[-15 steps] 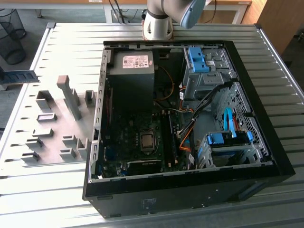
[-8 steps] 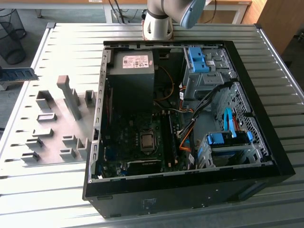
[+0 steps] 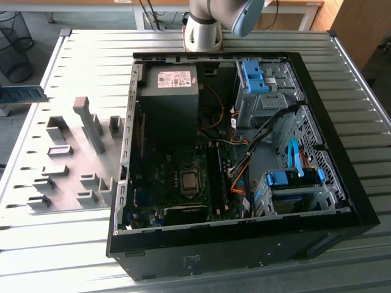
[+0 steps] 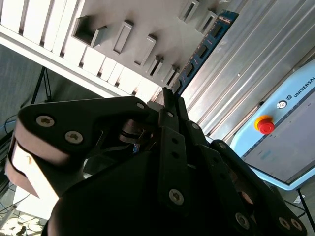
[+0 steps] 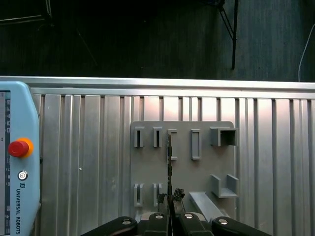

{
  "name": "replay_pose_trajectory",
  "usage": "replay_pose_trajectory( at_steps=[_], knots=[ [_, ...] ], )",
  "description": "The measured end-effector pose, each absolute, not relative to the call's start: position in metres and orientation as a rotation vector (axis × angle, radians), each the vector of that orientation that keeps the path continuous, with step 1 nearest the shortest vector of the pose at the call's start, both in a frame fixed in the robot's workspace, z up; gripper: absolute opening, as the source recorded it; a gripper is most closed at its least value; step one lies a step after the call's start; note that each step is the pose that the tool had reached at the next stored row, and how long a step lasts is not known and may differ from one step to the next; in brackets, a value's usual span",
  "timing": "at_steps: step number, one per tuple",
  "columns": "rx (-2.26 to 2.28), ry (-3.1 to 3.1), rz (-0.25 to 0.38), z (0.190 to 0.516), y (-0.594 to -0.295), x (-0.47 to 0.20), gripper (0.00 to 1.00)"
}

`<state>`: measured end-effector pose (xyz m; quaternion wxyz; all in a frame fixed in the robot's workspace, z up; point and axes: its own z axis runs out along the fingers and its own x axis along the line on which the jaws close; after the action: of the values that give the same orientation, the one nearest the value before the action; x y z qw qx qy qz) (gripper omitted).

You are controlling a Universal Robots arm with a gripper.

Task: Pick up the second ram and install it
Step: 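Pick up the second ram and move it above second insertion slot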

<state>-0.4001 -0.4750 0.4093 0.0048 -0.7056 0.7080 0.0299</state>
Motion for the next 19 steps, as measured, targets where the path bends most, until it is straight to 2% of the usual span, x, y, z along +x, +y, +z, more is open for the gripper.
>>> replay_pose_trajectory(
  at_steps=[19],
  knots=[
    [-2.210, 2.217, 0.094, 0.4093, -0.4750, -0.3899, 0.14]
  ],
)
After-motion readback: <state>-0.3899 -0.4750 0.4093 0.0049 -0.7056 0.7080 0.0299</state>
